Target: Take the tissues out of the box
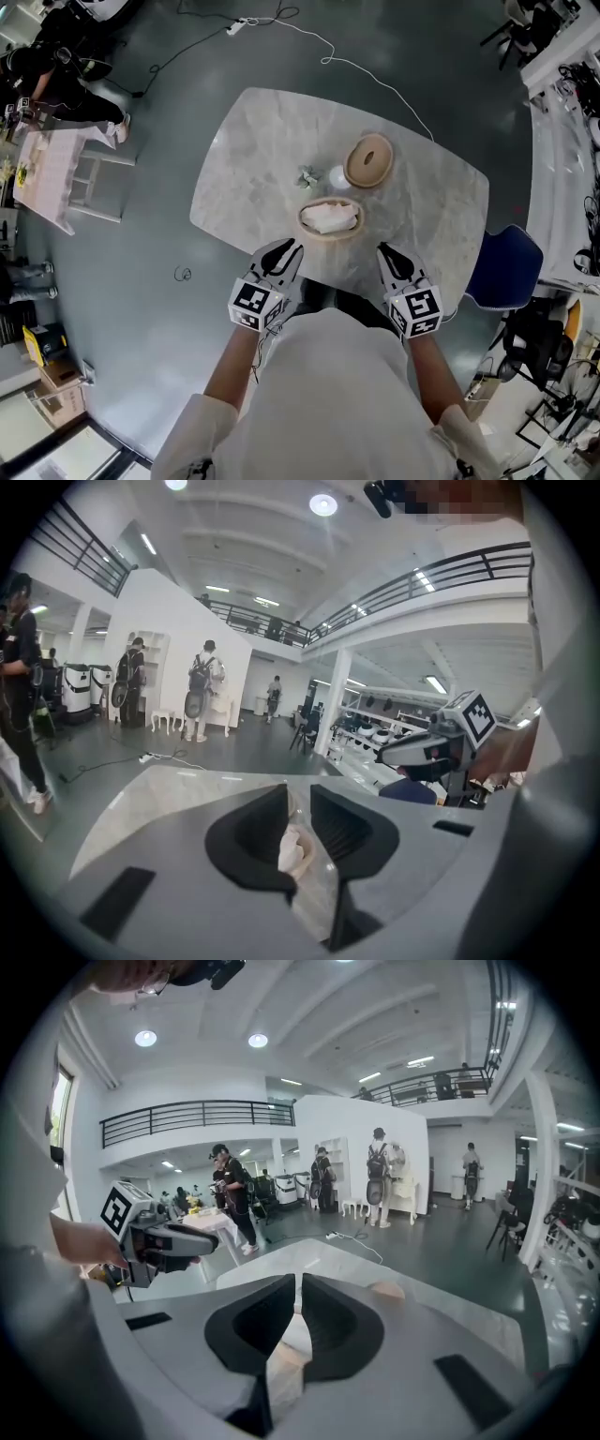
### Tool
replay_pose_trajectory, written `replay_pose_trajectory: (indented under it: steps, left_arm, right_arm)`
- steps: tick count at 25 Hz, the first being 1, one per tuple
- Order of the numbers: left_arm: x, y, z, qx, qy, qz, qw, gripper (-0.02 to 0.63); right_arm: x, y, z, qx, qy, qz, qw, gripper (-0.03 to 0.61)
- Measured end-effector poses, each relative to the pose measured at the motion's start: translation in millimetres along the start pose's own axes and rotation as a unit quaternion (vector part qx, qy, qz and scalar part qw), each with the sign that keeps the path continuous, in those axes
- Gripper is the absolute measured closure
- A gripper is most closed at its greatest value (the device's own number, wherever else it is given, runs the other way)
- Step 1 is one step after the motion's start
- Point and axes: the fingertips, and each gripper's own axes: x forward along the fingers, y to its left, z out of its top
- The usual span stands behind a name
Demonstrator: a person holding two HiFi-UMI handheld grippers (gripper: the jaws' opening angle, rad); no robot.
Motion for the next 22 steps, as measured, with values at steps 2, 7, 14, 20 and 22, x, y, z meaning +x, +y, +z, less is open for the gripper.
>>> replay_pose_trajectory:
  steps: [2, 7, 14, 20, 22]
  left_arm:
    - [18.2, 1.2, -4.3, 0.000, 0.011, -0.003, 0.9999, 0.531]
    - [63.2, 3.9, -18.1, 0.002, 0.046, -0.012, 0.9989, 0.531]
    - [131.8, 5.8, -52.7, 0.032, 0.105, -0.035, 0.9934, 0.531]
    - [180.9, 14.7, -103.0, 0.096, 0.183, -0.065, 0.9763, 0.531]
    - [191.9, 16.7, -123.2, 0.115, 0.215, -0.073, 0.9671, 0.529]
  right_arm:
    - [7.5, -11.0, -7.3, 0.005, 0.009, 0.004, 1.000, 0.534]
    - [23.0, -36.6, -26.1, 0.019, 0.030, 0.011, 0.999, 0.533]
    - [45.7, -67.5, -60.7, 0.038, 0.060, 0.022, 0.997, 0.534]
    - [71.3, -78.7, -84.9, 0.062, 0.075, 0.035, 0.995, 0.534]
    - [75.5, -79.7, -93.4, 0.073, 0.081, 0.042, 0.993, 0.534]
